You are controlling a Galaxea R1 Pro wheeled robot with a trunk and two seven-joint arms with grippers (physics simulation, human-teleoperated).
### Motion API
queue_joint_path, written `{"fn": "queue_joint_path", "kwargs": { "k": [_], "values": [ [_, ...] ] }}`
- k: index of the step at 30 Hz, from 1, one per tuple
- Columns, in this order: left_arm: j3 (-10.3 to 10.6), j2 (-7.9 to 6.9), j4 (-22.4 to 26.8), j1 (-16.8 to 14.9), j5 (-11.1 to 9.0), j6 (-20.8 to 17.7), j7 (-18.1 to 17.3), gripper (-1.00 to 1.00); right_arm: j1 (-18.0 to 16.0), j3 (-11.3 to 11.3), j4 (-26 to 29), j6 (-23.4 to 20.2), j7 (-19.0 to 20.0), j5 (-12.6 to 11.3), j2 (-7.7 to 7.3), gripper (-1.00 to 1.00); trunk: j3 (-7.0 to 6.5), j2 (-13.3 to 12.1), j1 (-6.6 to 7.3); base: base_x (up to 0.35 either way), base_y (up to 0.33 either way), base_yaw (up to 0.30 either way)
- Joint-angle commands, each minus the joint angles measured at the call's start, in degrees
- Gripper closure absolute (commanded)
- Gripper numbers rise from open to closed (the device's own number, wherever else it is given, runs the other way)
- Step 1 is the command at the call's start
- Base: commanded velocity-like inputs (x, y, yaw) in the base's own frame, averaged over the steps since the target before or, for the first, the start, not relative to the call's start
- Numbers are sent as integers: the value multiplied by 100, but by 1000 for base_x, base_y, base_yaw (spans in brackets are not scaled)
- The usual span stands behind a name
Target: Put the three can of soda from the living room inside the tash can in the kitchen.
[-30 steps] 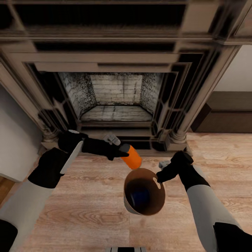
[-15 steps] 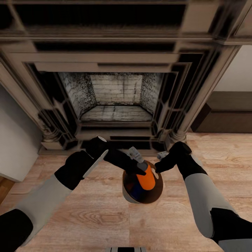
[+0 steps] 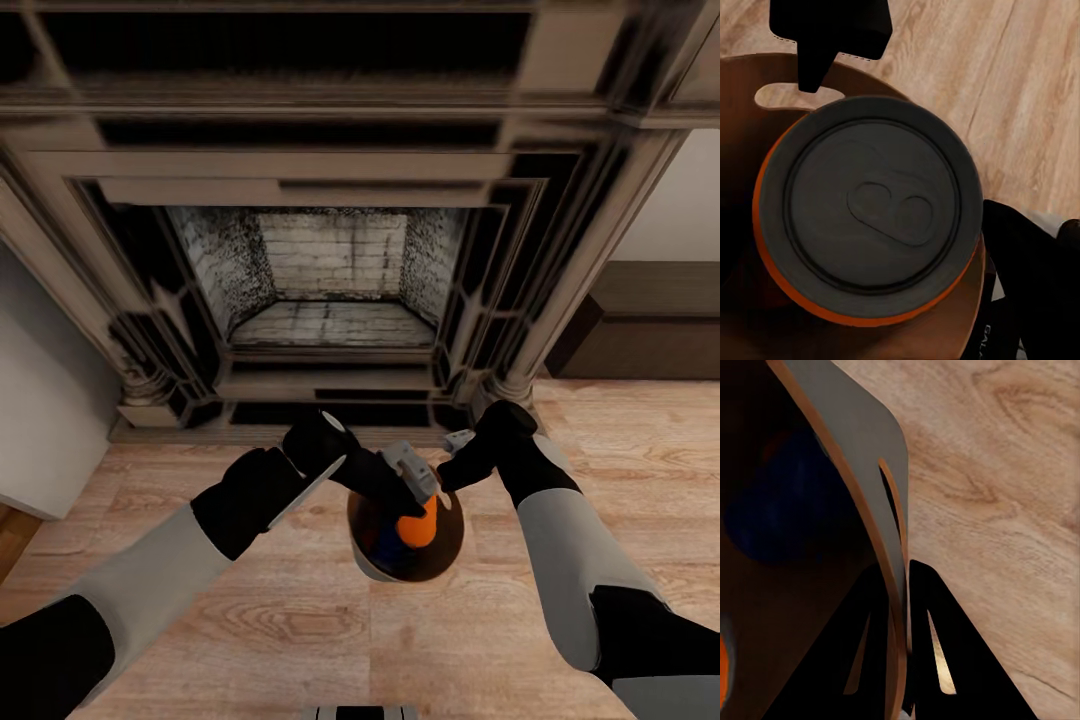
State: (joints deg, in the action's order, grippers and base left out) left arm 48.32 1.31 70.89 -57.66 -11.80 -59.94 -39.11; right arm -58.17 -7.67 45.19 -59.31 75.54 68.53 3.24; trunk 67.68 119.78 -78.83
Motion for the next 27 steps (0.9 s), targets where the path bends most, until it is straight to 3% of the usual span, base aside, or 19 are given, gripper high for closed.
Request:
{"fn": "queue_joint_path", "kwargs": {
  "k": [1,4,9,17,27],
  "values": [
    [20,18,0,0,111,-6,22,100,-1,-5,-1,-69,40,-71,1,100,0,0,0,0,0,0],
    [39,98,-3,0,360,-6,54,100,-2,-1,-1,-69,40,-69,2,100,0,0,0,0,0,0],
    [50,142,-5,0,491,-6,67,100,-2,-7,-1,-69,40,-67,2,100,0,0,0,0,0,0],
    [72,153,-19,0,553,-6,70,100,-2,-2,-1,-69,39,-26,7,100,0,0,0,0,0,0],
    [306,158,-314,7,669,-6,70,100,-2,-14,-1,-69,40,128,56,100,0,0,0,0,0,0]
  ]
}}
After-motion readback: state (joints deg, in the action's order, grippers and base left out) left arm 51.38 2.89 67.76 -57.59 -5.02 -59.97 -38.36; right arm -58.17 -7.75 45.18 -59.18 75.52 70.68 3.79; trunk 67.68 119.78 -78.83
